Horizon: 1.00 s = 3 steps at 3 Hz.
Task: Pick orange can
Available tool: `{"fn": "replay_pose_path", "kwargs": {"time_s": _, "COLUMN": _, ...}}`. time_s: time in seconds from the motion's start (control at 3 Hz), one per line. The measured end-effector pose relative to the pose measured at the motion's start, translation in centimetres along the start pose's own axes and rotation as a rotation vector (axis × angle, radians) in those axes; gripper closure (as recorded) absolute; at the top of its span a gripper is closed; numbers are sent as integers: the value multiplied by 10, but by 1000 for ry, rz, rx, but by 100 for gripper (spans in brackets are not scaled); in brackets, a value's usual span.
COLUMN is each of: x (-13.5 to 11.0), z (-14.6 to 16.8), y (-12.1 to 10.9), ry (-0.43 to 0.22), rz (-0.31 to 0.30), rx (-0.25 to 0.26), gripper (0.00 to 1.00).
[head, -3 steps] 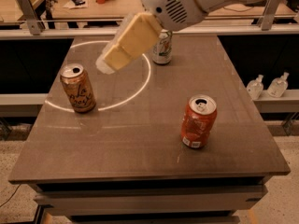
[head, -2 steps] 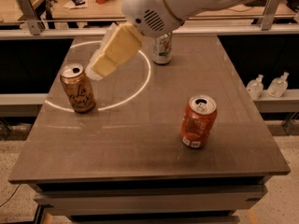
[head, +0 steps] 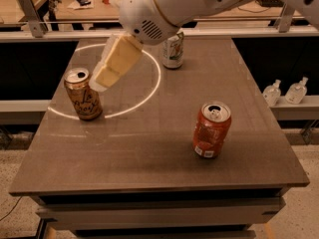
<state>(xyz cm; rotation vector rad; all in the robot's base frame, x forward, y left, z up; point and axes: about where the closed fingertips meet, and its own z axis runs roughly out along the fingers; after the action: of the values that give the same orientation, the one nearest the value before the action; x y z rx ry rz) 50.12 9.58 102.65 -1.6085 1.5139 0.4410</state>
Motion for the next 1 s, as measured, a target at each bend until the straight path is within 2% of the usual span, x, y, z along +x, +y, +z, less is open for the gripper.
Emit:
{"fn": "replay_pose_path", "kwargs": {"time_s": 0.33, "x": 8, "z": 14, "y": 0, "ry": -45, "rz": -5, "rx": -29, "gripper": 0}}
{"fn": "replay_pose_path", "kwargs": {"time_s": 0.67, "x": 24, "z": 46, "y": 0, "ry": -106, "rz": -11, "rx": -86, "gripper": 0}}
{"fn": "replay_pose_path", "kwargs": {"time_s": 1.0, "x": 37, "z": 73, "y": -1, "ry": -124, "rz": -19, "rx": -142, "gripper": 0}}
